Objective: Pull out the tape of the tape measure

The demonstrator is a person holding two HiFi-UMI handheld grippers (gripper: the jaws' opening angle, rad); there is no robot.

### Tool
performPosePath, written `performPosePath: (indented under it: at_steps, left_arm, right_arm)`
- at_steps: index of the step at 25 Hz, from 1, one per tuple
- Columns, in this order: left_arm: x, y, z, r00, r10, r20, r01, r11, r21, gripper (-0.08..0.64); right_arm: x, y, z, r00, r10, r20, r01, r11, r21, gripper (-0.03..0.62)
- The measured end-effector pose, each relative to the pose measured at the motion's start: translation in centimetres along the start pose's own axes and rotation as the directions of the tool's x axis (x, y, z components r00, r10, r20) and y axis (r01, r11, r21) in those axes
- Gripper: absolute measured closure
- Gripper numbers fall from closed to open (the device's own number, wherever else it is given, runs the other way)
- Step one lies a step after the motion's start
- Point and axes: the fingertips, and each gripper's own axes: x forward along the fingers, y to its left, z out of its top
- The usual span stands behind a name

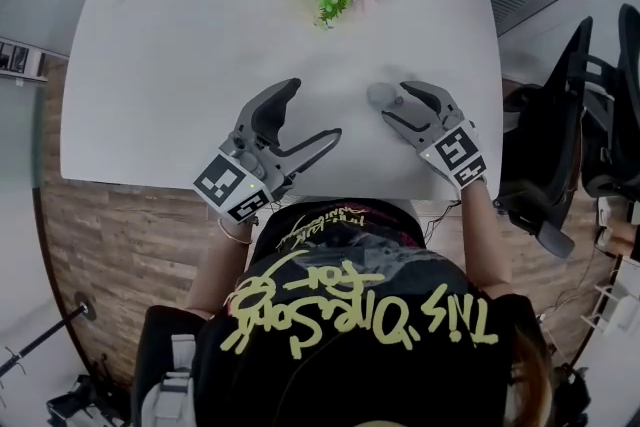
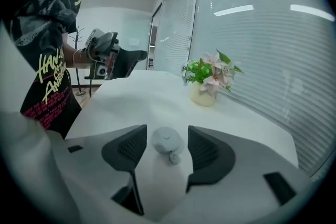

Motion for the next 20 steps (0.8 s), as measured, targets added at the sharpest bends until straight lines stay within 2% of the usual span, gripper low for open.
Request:
performPosePath:
  at_steps: [8,20]
  left_arm:
    - [0.4,0.3,-0.1,1.000,0.016,0.004,-0.016,1.000,0.008,0.179]
    - [1.2,-0.3,-0.7,0.992,0.126,0.007,-0.126,0.992,-0.015,0.179]
  right_arm:
    - [1.5,0.0,-1.6,0.993,0.073,-0.090,-0.072,0.997,0.014,0.344]
    - [2.4,0.4,-2.5,0.968,0.208,-0.143,-0.208,0.978,0.015,0.344]
